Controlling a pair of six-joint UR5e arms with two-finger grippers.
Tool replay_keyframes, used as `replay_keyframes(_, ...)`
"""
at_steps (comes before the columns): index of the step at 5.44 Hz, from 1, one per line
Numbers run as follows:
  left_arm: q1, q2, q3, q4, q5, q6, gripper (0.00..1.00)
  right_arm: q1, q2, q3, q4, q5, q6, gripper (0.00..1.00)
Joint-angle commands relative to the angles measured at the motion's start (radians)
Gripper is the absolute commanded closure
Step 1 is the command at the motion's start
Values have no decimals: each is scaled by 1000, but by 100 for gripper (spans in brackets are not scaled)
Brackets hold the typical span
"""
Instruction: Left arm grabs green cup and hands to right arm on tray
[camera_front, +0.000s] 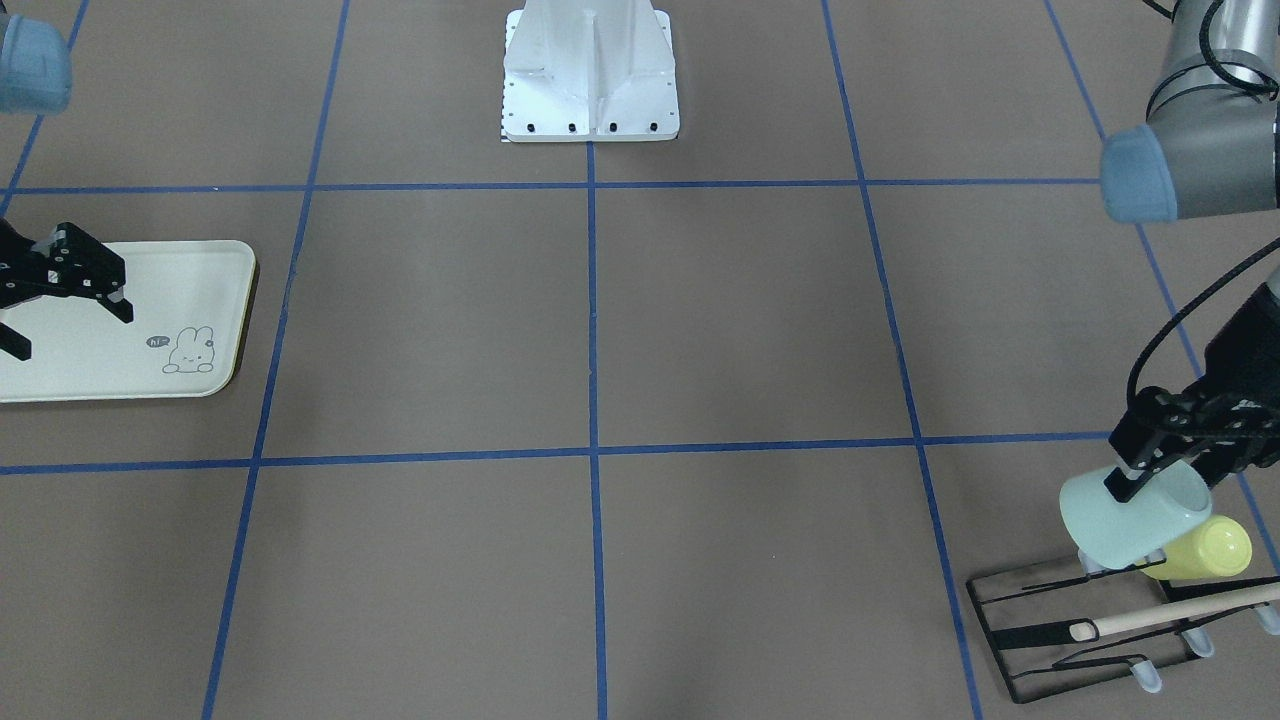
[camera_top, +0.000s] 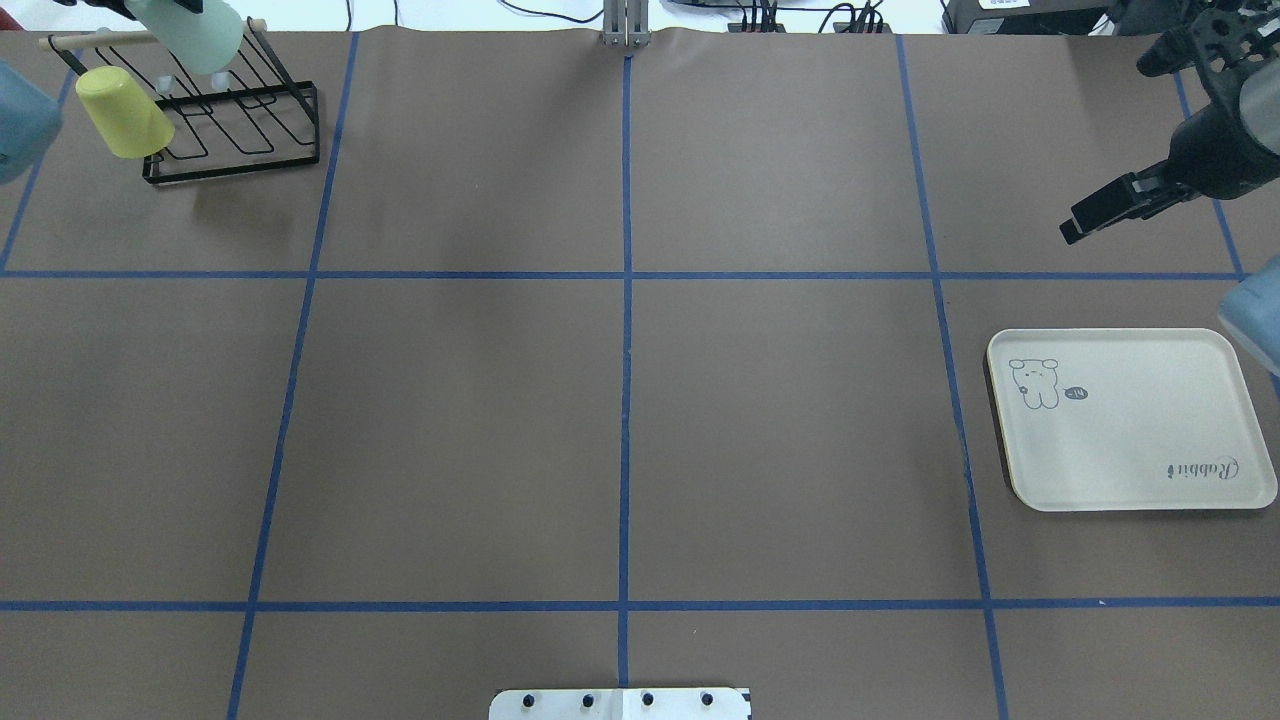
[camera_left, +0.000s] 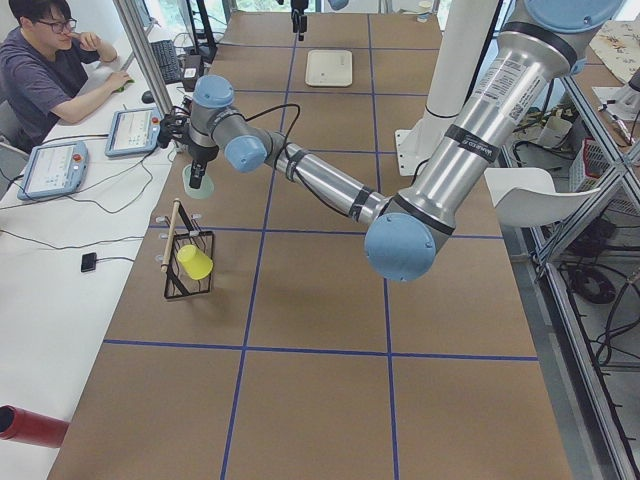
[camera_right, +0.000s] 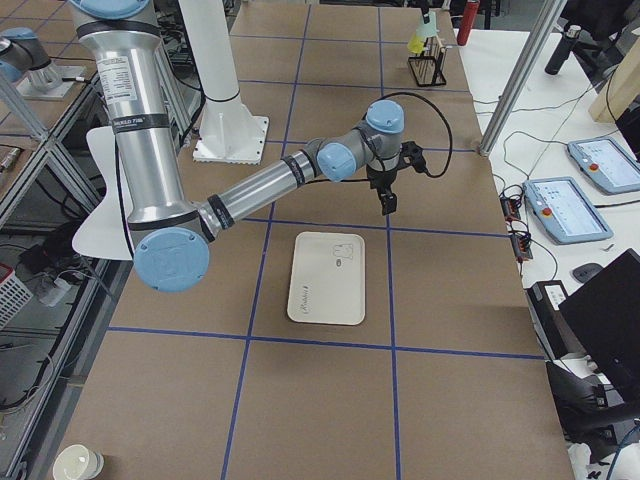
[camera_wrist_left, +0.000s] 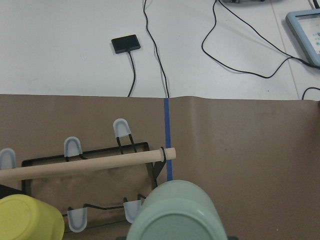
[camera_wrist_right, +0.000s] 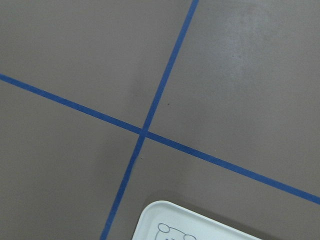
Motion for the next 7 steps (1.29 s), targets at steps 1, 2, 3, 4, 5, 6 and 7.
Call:
replay_keyframes(1, 78, 19, -89, -10, 37, -175, 100, -65, 10, -1, 208, -35, 305, 0)
replay_keyframes(2, 143, 32, -158, -10, 77, -296, 100, -83, 8, 0, 341, -38, 440, 0)
replay_keyframes(3, 212, 50, -245, -10, 94, -429, 100, -114, 8, -1, 511, -38, 648, 0)
replay_keyframes(4, 285, 49, -325, -22, 91, -549, 100, -152, 8, -1, 660, -61, 820, 0)
replay_keyframes(5, 331, 45, -353, -132, 82, -661, 100, -197, 8, -1, 797, -116, 974, 0)
replay_keyframes(6, 364, 50, -347, -297, 71, -755, 100, -217, 10, -4, 915, -170, 1117, 0)
replay_keyframes(7, 402, 52, -332, -450, 23, -859, 100, -235, 8, -10, 1039, -181, 1212, 0)
